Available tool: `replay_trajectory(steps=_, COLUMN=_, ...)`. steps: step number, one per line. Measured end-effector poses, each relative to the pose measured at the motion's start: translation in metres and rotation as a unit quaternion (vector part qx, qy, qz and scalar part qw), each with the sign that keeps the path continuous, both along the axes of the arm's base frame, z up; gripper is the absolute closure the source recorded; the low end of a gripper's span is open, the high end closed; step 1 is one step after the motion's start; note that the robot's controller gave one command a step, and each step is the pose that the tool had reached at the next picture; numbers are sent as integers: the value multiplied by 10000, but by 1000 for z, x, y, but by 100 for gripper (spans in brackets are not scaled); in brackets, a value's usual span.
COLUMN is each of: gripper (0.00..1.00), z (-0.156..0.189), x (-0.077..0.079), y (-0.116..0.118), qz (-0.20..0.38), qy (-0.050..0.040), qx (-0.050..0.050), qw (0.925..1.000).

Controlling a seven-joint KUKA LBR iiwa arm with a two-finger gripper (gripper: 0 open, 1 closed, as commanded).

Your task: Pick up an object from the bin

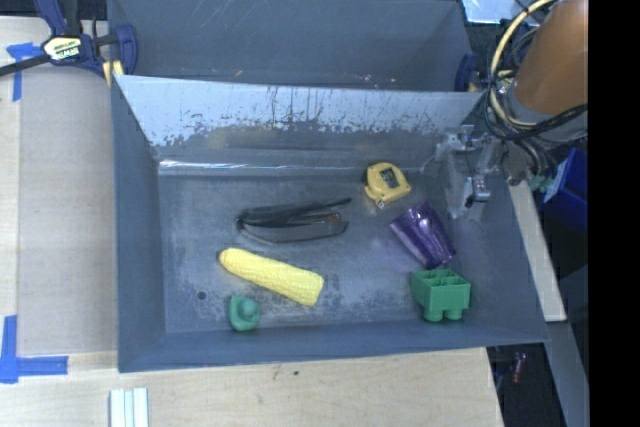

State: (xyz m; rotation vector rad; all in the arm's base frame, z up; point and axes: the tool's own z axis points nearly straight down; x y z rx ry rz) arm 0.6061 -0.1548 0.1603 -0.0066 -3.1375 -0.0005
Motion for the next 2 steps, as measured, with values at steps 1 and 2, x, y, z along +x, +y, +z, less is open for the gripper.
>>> replay_trajectory(steps=1, gripper=0, z=5, x=2, y=1, qz=22, qy=-40, qx=-7, qw=10000)
replay_trajectory(steps=2, gripper=0, z=-90, x=-26, y=5, qz=184, qy=-30, qx=-6, qw=9998)
